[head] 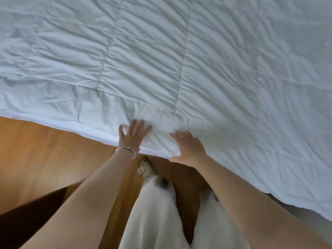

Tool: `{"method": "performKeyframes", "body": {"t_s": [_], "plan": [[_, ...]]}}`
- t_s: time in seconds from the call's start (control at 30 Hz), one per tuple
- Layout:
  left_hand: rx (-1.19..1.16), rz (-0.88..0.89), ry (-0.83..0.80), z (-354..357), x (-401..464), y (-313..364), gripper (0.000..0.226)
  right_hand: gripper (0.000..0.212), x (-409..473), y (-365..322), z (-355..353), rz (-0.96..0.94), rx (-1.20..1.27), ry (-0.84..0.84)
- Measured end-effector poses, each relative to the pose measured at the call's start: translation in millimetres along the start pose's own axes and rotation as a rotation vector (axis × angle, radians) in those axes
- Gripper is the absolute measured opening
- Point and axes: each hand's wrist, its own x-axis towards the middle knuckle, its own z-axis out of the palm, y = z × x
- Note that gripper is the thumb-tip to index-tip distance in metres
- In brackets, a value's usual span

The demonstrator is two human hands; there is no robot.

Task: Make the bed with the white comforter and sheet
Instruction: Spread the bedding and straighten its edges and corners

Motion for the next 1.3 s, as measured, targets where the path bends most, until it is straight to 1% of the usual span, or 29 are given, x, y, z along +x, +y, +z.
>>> {"method": "performKeyframes", "body": {"t_s": [0.07,0.1,0.17,0.2,0.23,0.27,0.3,0.37,0.43,0.5,0.53,0.6,0.63,0.67,0.7,0.77,0.8,0.83,0.9,0.97,1.03,1.1,1.13,1.2,1.3], "plan": [[-0.037,-0.055,0.039,12.1,7.3,-44.6,0.080,0.102,25.3,-36.6,2.6,0.009,-0.117,-0.012],[-0.067,-0.070,0.080,18.2,12.8,-66.1,0.068,0.102,36.7,-52.8,5.5,0.014,-0.186,-0.008],[-0.152,-0.022,0.245,23.6,26.2,-98.1,0.044,0.097,58.4,-75.1,9.0,0.042,-0.274,0.034],[-0.208,0.026,0.318,23.0,33.4,-107.8,0.032,0.093,67.4,-79.9,7.5,0.062,-0.277,0.062],[-0.277,0.056,0.320,19.0,38.6,-113.8,0.025,0.086,74.5,-81.2,4.3,0.085,-0.248,0.073],[-0.343,0.070,0.253,15.1,41.9,-116.0,0.023,0.077,79.7,-79.8,1.0,0.103,-0.200,0.062],[-0.374,0.085,0.148,12.9,42.1,-115.2,0.024,0.069,82.4,-76.6,-1.1,0.112,-0.175,0.019],[-0.320,0.140,-0.039,19.1,33.4,-113.4,0.023,0.057,77.4,-76.4,-0.8,0.078,-0.189,-0.136],[-0.297,0.197,-0.111,29.4,22.2,-117.6,0.024,0.053,68.2,-84.2,5.8,0.052,-0.210,-0.228],[-0.362,0.206,-0.179,28.3,21.4,-125.2,0.023,0.050,72.3,-94.5,-1.6,0.085,-0.235,-0.314],[-0.417,0.212,-0.237,24.2,24.5,-131.9,0.022,0.041,82.4,-100.3,-12.7,0.099,-0.235,-0.367],[-0.572,0.226,-0.316,16.1,29.2,-149.5,0.024,0.009,106.5,-116.7,-41.0,0.140,-0.196,-0.495],[-0.627,0.227,-0.302,16.0,30.5,-162.6,0.026,0.012,118.6,-127.4,-53.0,0.148,-0.146,-0.506],[-0.638,0.235,-0.253,17.0,30.1,-179.7,0.031,0.016,129.1,-141.0,-62.7,0.144,-0.081,-0.490],[-0.606,0.242,-0.178,19.7,28.9,-200.1,0.040,0.019,139.2,-157.5,-68.1,0.123,-0.006,-0.440],[-0.462,0.221,-0.050,30.5,24.9,-250.4,0.062,0.038,160.4,-196.5,-69.8,0.059,0.097,-0.273],[-0.370,0.196,-0.040,36.8,23.6,-279.9,0.073,0.043,171.9,-218.9,-67.4,0.021,0.139,-0.211],[-0.273,0.174,-0.049,45.0,23.6,-310.8,0.084,0.047,183.9,-244.3,-63.0,-0.010,0.161,-0.191],[-0.090,0.135,-0.064,64.0,27.2,-373.3,0.101,0.055,211.1,-298.1,-48.5,-0.063,0.123,-0.197],[-0.009,0.078,-0.053,78.4,33.6,-430.4,0.111,0.064,237.9,-350.7,-34.3,-0.078,0.048,-0.158],[0.020,-0.009,-0.035,87.9,36.7,-485.7,0.109,0.079,265.2,-399.7,-28.5,-0.076,-0.031,-0.056],[0.019,-0.082,0.005,98.8,37.0,-534.0,0.098,0.094,288.9,-439.1,-29.1,-0.066,-0.116,0.013],[-0.009,-0.112,0.032,104.9,38.9,-555.6,0.089,0.097,298.7,-456.9,-29.5,-0.057,-0.165,0.031],[-0.125,-0.155,0.082,113.7,46.3,-590.2,0.069,0.092,317.8,-486.1,-28.9,-0.039,-0.268,0.053],[-0.326,-0.142,0.145,110.9,55.3,-616.2,0.045,0.072,337.8,-504.2,-34.2,0.001,-0.306,0.067]]}}
